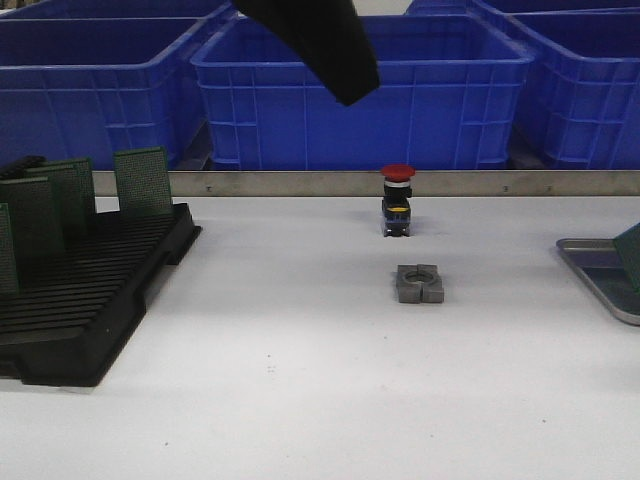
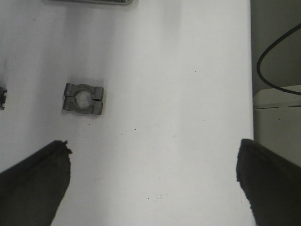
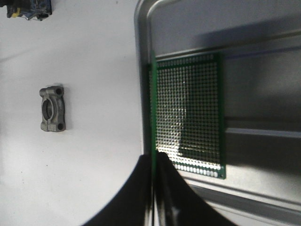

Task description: Place circuit board on tray

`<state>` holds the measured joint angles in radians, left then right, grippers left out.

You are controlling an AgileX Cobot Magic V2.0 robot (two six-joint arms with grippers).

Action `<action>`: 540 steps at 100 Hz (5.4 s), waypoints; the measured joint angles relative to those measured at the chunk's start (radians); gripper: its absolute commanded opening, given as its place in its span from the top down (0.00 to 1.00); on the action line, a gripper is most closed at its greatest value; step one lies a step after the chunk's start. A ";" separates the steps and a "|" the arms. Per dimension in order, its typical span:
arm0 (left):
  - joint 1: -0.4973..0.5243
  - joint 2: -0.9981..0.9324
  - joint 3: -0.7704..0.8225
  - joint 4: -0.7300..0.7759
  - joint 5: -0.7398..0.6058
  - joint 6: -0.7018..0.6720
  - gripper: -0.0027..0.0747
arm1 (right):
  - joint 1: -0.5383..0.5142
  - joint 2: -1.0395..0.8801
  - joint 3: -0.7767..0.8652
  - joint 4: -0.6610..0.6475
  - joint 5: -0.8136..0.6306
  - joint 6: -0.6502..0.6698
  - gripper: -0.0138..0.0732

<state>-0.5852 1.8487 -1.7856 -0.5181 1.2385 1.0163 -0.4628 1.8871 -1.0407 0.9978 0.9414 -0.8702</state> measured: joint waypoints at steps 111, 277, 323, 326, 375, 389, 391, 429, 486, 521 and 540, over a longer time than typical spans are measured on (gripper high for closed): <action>0.000 -0.042 0.002 0.055 -0.074 -0.171 0.13 | 0.066 -0.147 0.000 0.005 -0.087 0.000 0.33; 0.447 -1.564 1.351 0.176 -0.886 -0.603 0.17 | 0.453 -1.714 0.765 0.036 -0.783 -0.206 0.33; 0.447 -1.565 1.358 0.156 -0.887 -0.603 0.93 | 0.453 -1.725 0.767 0.036 -0.786 -0.210 0.92; 0.447 -1.565 1.358 0.156 -0.887 -0.603 0.99 | 0.453 -1.725 0.767 0.036 -0.786 -0.210 0.92; 0.447 -1.565 1.358 0.156 -0.888 -0.603 0.99 | 0.453 -1.725 0.767 0.036 -0.794 -0.210 0.92; 0.447 -1.565 1.358 0.156 -0.888 -0.603 0.99 | 0.453 -1.725 0.767 0.036 -0.794 -0.210 0.92; 0.447 -1.565 1.358 0.156 -0.888 -0.603 0.99 | 0.453 -1.725 0.767 0.036 -0.794 -0.210 0.92; 0.447 -1.565 1.358 0.156 -0.888 -0.603 0.99 | 0.453 -1.725 0.767 0.036 -0.794 -0.210 0.92; 0.447 -1.593 1.360 0.268 -0.918 -0.700 0.99 | 0.453 -1.725 0.767 0.036 -0.794 -0.211 0.92; 0.447 -1.788 1.553 0.669 -1.019 -1.186 0.99 | 0.453 -1.725 0.767 0.036 -0.794 -0.211 0.92; 0.447 -1.854 1.708 0.673 -1.107 -1.197 0.99 | 0.453 -1.725 0.767 0.036 -0.794 -0.211 0.92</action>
<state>-0.1381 -0.0058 -0.0774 0.1545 0.1319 -0.1805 -0.0097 0.1620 -0.2732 1.0343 0.1470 -1.0816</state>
